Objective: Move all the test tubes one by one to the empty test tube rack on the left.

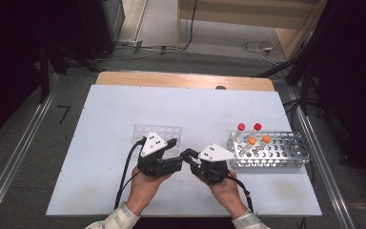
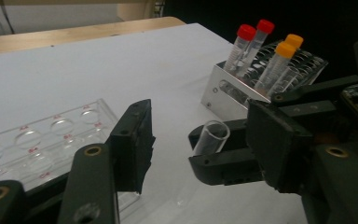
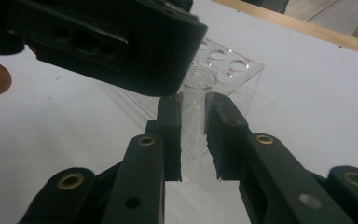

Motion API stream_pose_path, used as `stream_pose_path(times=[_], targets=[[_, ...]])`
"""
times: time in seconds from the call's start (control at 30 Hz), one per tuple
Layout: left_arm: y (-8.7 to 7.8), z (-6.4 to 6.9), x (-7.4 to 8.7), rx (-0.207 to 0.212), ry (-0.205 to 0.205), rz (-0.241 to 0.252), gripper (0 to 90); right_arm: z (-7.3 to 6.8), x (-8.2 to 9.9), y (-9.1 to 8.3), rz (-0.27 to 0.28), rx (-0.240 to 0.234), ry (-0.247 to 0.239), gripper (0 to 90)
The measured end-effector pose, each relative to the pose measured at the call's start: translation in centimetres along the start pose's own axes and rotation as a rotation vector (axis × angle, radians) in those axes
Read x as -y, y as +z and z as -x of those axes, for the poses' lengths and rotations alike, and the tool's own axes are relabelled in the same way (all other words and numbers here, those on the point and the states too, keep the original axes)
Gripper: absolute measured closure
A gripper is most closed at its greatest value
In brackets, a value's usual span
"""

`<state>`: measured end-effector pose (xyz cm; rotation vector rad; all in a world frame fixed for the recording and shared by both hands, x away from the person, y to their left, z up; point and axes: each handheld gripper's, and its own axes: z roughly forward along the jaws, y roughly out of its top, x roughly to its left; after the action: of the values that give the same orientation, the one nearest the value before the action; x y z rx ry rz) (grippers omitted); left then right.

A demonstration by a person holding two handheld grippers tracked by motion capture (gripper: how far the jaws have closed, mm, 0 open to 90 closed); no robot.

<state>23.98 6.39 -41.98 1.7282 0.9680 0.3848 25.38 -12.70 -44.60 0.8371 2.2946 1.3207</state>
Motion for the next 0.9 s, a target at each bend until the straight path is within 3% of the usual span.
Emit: stream_pose_path(times=[0.17, 0.3, 0.9], targets=[[0.5, 0.2, -0.1, -0.003, 0.017, -0.015, 58.1, 0.0, 0.0, -0.1, 0.005, 0.004, 0.0, 73.0], [0.9, 0.3, 0.0, 0.013, 0.013, -0.032, 59.5, -0.1, 0.0, -0.1, 0.006, 0.012, -0.008, 73.0], [1.2, 0.5, 0.0, 0.015, 0.026, -0.059, 73.2, -0.5, 0.0, -0.1, 0.01, 0.032, -0.042, 73.0]])
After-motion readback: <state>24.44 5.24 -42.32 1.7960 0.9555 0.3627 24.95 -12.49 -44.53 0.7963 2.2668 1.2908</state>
